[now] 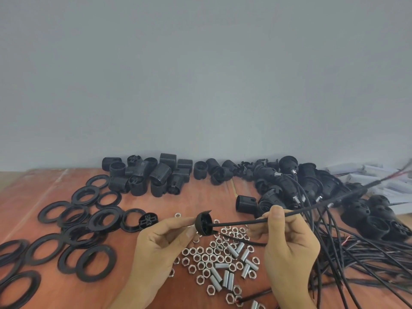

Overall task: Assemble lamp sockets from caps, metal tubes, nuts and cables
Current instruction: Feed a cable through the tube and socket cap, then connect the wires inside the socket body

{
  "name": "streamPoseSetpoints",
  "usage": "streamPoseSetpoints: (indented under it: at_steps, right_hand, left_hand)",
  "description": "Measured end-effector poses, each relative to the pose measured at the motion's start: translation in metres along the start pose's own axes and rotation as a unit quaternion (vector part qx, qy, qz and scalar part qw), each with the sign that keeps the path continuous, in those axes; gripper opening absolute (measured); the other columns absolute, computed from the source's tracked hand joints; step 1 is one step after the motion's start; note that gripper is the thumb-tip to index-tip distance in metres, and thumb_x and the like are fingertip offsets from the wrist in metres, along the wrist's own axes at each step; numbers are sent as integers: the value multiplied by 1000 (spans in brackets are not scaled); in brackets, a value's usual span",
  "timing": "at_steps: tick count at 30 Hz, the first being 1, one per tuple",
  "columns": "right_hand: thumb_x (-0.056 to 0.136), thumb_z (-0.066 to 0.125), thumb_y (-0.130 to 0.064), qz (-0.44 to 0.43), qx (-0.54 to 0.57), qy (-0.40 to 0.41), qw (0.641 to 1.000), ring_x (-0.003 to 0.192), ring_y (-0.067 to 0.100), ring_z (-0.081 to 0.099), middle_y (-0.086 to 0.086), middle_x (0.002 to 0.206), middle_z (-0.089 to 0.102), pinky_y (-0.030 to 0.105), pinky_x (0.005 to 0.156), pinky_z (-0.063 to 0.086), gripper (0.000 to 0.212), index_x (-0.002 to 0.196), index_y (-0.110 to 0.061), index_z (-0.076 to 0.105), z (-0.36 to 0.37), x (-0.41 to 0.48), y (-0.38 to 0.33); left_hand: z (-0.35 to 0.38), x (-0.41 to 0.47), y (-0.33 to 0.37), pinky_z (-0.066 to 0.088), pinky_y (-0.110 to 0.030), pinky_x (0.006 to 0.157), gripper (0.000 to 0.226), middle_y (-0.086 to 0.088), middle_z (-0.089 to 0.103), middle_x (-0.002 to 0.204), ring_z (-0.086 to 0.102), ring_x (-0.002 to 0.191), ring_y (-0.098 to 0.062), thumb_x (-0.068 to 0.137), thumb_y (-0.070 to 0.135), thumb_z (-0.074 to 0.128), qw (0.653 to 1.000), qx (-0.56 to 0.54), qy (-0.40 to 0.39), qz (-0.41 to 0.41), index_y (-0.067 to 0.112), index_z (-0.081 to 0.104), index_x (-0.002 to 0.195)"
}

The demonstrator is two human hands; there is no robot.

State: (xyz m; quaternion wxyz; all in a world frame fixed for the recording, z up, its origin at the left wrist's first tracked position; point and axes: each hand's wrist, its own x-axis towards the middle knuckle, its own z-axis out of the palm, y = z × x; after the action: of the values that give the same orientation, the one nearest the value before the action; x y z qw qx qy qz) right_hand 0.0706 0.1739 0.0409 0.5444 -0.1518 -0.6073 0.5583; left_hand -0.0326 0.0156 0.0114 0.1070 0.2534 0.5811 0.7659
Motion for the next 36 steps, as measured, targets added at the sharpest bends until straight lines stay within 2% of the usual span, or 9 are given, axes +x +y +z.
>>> streamPoseSetpoints:
  at_steps: [3, 7, 12, 14, 17, 20, 25, 31, 36]
  right_hand:
    - [92, 62, -44, 48, 1, -22, 999, 45, 22, 65, 10, 55, 67, 24, 45, 53, 31, 71, -23, 69, -1, 4, 4]
    - [82, 67, -47, 98, 0, -121, 988, 43, 16, 58, 9, 52, 63, 18, 46, 46, 39, 64, -11, 68, 0, 2, 10]
    - [75, 69, -66, 141, 5, -278, 950, 60, 29, 43, 29, 70, 45, 38, 60, 38, 78, 79, 11, 65, 5, -10, 16]
    - [76, 68, -60, 144, -4, -305, 941, 69, 31, 50, 18, 74, 50, 35, 68, 43, 55, 90, -8, 76, 5, -8, 13]
    - [79, 69, -58, 203, 47, -263, 942, 63, 9, 51, -4, 68, 52, 23, 63, 45, 33, 97, -31, 74, 3, -1, 7]
    - [84, 57, -52, 224, 65, -185, 955, 50, 6, 44, -4, 58, 45, 17, 51, 41, 34, 72, -22, 68, 3, 4, 6]
    - [80, 70, -46, 201, 40, -343, 917, 62, 12, 50, 1, 64, 53, 20, 63, 42, 40, 69, -7, 66, 8, -9, 12]
    - [77, 67, -45, 282, 107, -201, 932, 51, 12, 34, -2, 56, 35, 26, 50, 36, 28, 84, -19, 72, 9, -1, 14]
    - [81, 60, -40, 257, 27, -330, 908, 51, 11, 49, 1, 55, 52, 22, 52, 44, 26, 80, -19, 75, 10, -11, 14]
  left_hand:
    - [4, -2, 5, 56, -21, 68, 22, -12, 76, 84, 72, 76, -21, 71, 10, 71, 999, 38, -18, 24, 21, 80, 87]
    - [6, -4, 6, 55, -21, 65, 17, -12, 75, 80, 72, 72, -19, 73, 14, 81, 992, 44, -111, -35, 19, 80, 89]
    - [5, -5, 5, 54, -30, 71, 52, -23, 71, 80, 70, 70, -26, 76, 13, 83, 952, -50, -251, -166, 24, 66, 124]
    - [5, -6, 6, 54, -29, 71, 53, -18, 72, 80, 70, 70, -24, 76, 15, 83, 938, -75, -281, -188, 22, 65, 125]
    - [6, -6, 9, 54, -26, 65, 47, -15, 73, 84, 71, 70, -20, 80, 14, 79, 922, -97, -321, -192, 13, 64, 125]
    - [3, -6, 12, 54, -26, 64, 43, -13, 74, 85, 72, 71, -20, 82, 13, 78, 913, -108, -334, -207, 16, 65, 123]
    - [1, -7, 14, 56, -32, 66, 57, -12, 72, 81, 71, 75, -27, 83, 8, 77, 904, -137, -326, -242, 16, 56, 135]
    - [1, -7, 15, 55, -32, 61, 55, -20, 69, 80, 70, 70, -29, 80, 6, 79, 910, -112, -306, -255, -3, 50, 126]
    - [3, -8, 13, 57, -33, 66, 38, -19, 70, 81, 71, 71, -28, 79, 7, 80, 917, -85, -304, -243, 19, 67, 112]
